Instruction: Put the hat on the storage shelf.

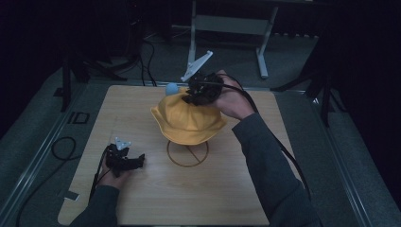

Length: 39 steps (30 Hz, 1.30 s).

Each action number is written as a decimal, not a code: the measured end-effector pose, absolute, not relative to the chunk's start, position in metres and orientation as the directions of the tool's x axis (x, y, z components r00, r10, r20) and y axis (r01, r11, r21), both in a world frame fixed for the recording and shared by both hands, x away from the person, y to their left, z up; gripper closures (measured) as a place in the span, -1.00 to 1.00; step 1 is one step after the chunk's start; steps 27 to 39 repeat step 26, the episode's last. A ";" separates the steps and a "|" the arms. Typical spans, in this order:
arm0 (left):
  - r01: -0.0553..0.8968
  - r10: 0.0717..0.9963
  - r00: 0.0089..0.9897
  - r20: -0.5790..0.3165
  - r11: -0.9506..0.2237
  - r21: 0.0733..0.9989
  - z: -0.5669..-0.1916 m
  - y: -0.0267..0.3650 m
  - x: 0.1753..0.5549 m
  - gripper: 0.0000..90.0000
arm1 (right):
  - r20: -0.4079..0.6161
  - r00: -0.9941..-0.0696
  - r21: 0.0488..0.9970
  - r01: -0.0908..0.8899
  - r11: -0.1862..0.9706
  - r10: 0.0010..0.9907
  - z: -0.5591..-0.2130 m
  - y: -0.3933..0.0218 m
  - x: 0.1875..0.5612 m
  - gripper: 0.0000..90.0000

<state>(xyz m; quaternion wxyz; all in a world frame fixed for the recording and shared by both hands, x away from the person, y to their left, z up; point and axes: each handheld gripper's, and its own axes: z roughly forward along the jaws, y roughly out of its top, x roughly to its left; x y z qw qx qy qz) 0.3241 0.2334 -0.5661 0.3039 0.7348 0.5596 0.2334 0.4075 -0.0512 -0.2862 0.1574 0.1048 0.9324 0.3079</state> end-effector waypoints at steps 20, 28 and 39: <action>0.680 0.965 0.264 0.003 -0.188 0.709 -0.566 0.233 0.324 -0.74 | -0.264 -0.916 0.608 0.085 0.789 0.302 -0.282 -0.042 0.399 0.02; 0.679 0.965 0.264 0.003 -0.188 0.709 -0.566 0.233 0.324 -0.74 | -0.273 -0.897 0.648 0.096 0.756 0.347 -0.272 -0.053 0.396 -0.21; 0.679 0.965 0.264 0.003 -0.188 0.709 -0.566 0.233 0.324 -0.74 | -0.273 -0.897 0.648 0.096 0.756 0.347 -0.272 -0.053 0.396 -0.21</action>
